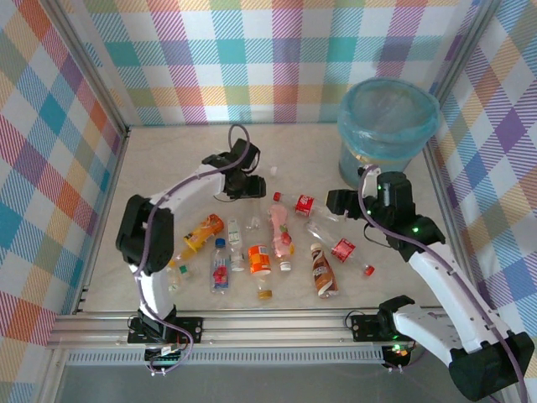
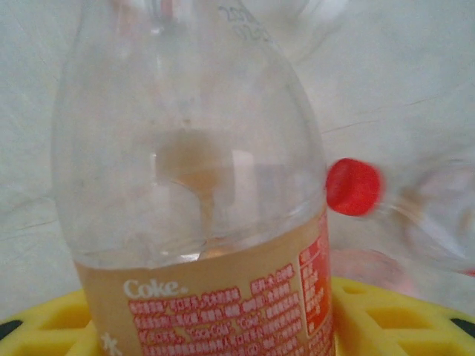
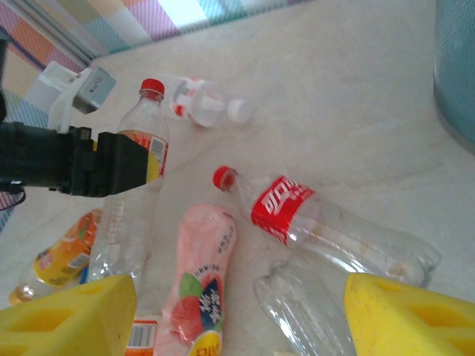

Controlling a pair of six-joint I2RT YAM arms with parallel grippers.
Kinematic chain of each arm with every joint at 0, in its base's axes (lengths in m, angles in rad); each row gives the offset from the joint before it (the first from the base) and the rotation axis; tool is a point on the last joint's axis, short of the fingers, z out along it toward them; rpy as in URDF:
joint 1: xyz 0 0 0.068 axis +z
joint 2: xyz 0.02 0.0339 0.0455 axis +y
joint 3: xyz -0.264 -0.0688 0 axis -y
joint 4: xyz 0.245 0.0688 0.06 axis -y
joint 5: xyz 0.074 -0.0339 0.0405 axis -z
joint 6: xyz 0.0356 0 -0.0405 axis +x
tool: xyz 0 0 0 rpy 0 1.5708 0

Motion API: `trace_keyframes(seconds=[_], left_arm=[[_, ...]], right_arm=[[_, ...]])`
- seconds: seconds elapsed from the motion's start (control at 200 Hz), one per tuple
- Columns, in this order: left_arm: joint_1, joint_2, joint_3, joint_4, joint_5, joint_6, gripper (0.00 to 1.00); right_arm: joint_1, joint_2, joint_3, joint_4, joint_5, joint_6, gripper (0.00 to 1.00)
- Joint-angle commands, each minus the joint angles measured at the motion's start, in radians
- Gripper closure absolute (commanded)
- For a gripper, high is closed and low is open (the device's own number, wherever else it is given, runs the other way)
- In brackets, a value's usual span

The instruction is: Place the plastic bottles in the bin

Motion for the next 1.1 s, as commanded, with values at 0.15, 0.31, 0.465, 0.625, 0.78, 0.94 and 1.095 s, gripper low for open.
trace_keyframes(seconds=[0.15,0.31,0.465,0.625,0.78,0.94,1.095], left_arm=[[-0.028,-0.268,-0.027,0.020,0.014,0.144,0.46],[-0.102,-0.469,-0.160,0.204,0.050,0.366,0.48],[-0.174,-0.627,-0.303,0.360,0.129,0.545,0.48],[-0.203,-0.716,-0.398,0.482,0.222,0.578,0.48],[-0.235,-0.730,-0.405,0.457,0.289,0.621,0.50],[-0.274,-0.720,-0.395,0.422,0.318,0.660,0.51],[-0.282,-0.709,-0.387,0.405,0.338,0.661,0.51]], right_arm=[[0.010,0.027,0.169,-0.019,-0.121,-0.005,0.30],[0.015,0.057,0.249,0.038,-0.297,-0.004,0.32],[0.036,0.097,0.323,0.092,-0.450,0.017,0.36],[0.081,0.137,0.372,0.087,-0.485,0.008,0.37],[0.131,0.164,0.400,0.085,-0.490,0.009,0.38],[0.163,0.195,0.430,0.066,-0.472,0.001,0.40],[0.176,0.203,0.437,0.057,-0.456,0.002,0.43]])
